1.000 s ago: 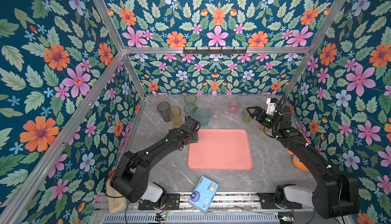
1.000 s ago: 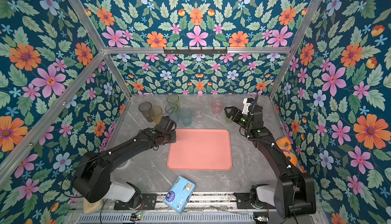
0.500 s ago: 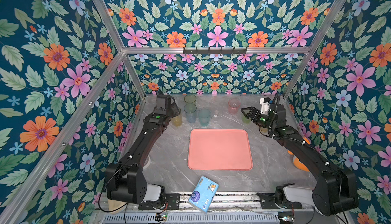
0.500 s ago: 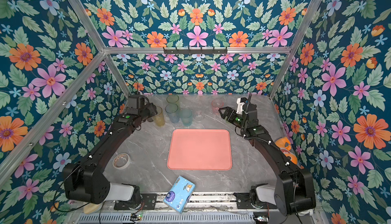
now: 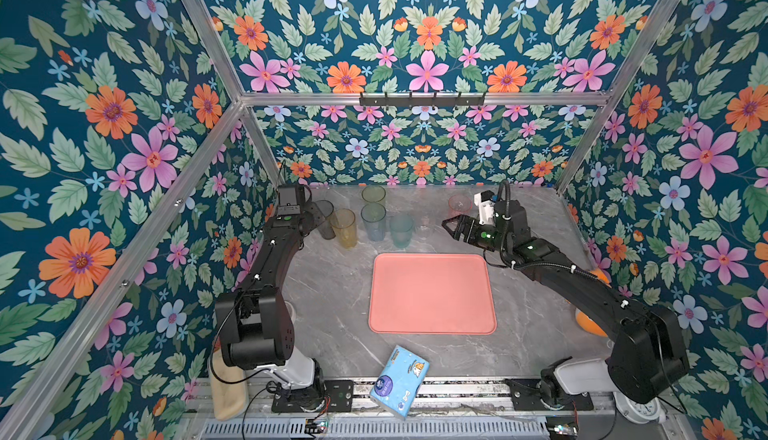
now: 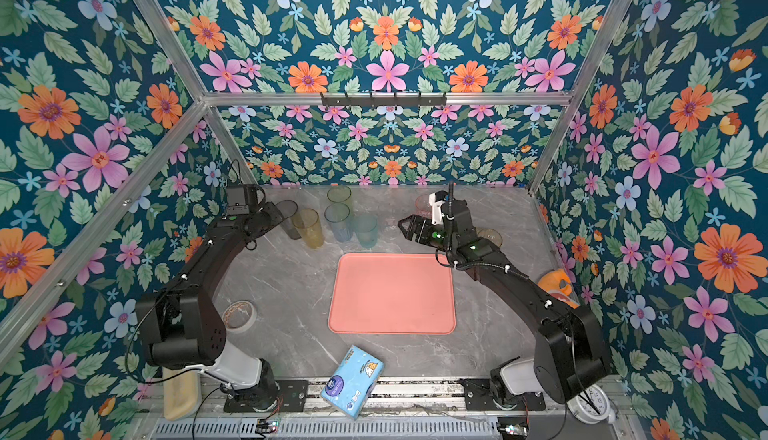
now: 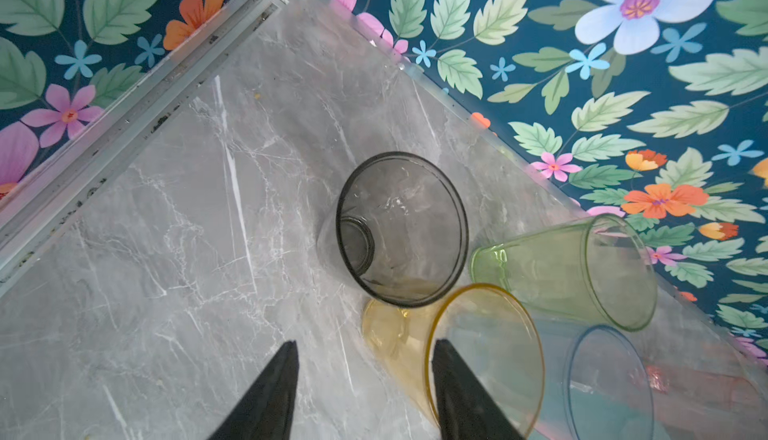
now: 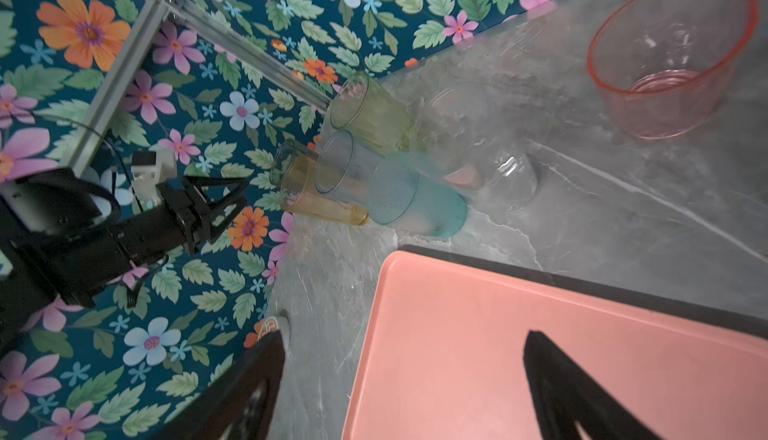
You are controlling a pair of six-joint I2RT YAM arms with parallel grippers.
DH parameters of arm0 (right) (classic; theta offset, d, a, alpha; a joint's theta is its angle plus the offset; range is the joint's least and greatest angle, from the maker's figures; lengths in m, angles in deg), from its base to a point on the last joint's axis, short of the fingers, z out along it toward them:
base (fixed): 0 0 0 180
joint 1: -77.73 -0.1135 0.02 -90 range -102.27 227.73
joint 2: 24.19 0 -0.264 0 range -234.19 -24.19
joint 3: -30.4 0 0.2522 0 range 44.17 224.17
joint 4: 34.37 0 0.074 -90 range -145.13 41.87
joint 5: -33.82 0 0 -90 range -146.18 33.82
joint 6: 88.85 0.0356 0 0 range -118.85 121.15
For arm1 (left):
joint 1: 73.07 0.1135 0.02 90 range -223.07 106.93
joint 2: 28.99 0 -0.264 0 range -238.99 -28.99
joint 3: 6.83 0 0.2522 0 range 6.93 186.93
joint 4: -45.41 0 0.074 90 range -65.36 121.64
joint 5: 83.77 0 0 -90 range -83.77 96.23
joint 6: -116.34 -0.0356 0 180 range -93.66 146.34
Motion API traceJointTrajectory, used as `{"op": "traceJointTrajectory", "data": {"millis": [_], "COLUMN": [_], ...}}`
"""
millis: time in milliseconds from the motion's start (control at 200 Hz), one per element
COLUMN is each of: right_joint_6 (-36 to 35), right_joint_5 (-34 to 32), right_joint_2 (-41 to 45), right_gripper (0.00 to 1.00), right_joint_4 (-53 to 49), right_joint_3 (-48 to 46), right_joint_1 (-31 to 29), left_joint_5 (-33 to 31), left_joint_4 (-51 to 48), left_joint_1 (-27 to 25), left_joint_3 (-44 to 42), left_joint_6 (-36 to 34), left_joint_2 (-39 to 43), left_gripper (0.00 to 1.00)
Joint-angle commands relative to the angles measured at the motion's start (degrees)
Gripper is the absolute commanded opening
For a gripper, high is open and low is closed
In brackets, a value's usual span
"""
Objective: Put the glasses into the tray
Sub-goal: 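Reach the left gripper to the yellow glass and grasp it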
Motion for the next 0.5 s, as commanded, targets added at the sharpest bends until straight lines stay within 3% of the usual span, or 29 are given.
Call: {"op": "traceJointTrajectory", "data": {"millis": [0, 185, 495], "right_joint_6": [-2.98, -3.44, -5.05], "right_joint_5": [-2.32, -2.53, -3.87], "right_joint_2": [-1.81, -4.63, -5.65], "right_gripper": [0.91, 0.90, 0.90], "right_joint_4": [-2.10, -2.75, -4.20], "right_joint_3": [2.17, 4.18, 5.17], "right_joint_1": [-2.23, -4.92, -6.21], "left_joint_5": [2.31, 5.23, 5.05], "left_joint_4": [-2.34, -3.63, -7.30], "left_joint_1": [0.06, -0.15, -3.16], "left_joint_3": [2.22, 4.48, 8.43], "left_joint_6": [-1.95, -3.14, -5.85], "left_joint_2": [-2.25, -5.68, -9.65], "left_gripper": [0.50, 0.44, 0.42]}}
